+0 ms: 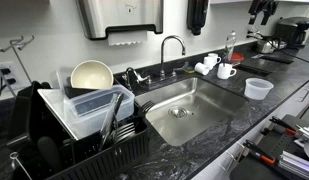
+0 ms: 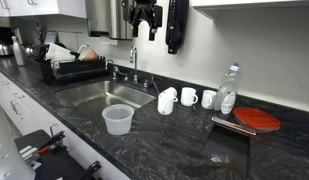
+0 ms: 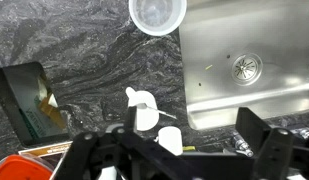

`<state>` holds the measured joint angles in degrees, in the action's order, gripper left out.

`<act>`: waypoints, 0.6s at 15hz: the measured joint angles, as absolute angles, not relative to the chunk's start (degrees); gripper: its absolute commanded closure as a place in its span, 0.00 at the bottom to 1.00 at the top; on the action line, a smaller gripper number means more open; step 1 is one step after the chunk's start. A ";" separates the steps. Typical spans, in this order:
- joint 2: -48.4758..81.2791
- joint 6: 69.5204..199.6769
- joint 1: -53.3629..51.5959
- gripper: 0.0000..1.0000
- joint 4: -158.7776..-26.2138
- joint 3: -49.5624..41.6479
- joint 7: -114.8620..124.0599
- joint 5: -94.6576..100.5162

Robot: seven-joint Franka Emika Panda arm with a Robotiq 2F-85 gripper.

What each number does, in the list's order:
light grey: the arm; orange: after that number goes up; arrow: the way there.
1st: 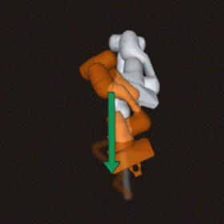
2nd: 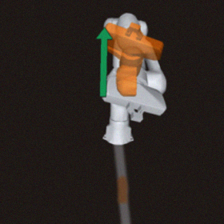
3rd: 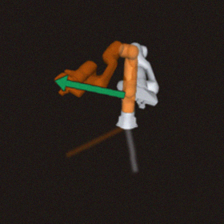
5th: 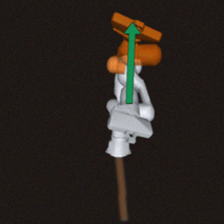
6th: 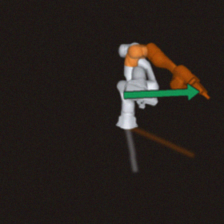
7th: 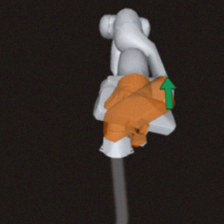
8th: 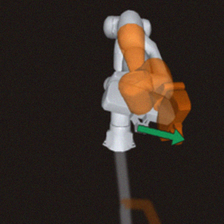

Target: Remove the clear bowl from the dish rack and place it in the sink

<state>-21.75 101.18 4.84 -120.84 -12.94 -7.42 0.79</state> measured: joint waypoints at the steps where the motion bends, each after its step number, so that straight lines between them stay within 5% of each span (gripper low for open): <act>1: -21.75 101.18 4.84 0.00 -120.84 -12.94 -7.42 0.79; 9: -22.08 101.32 4.22 0.00 -121.54 -10.20 -7.43 0.79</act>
<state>-22.08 101.32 4.22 -121.54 -10.20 -7.43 0.79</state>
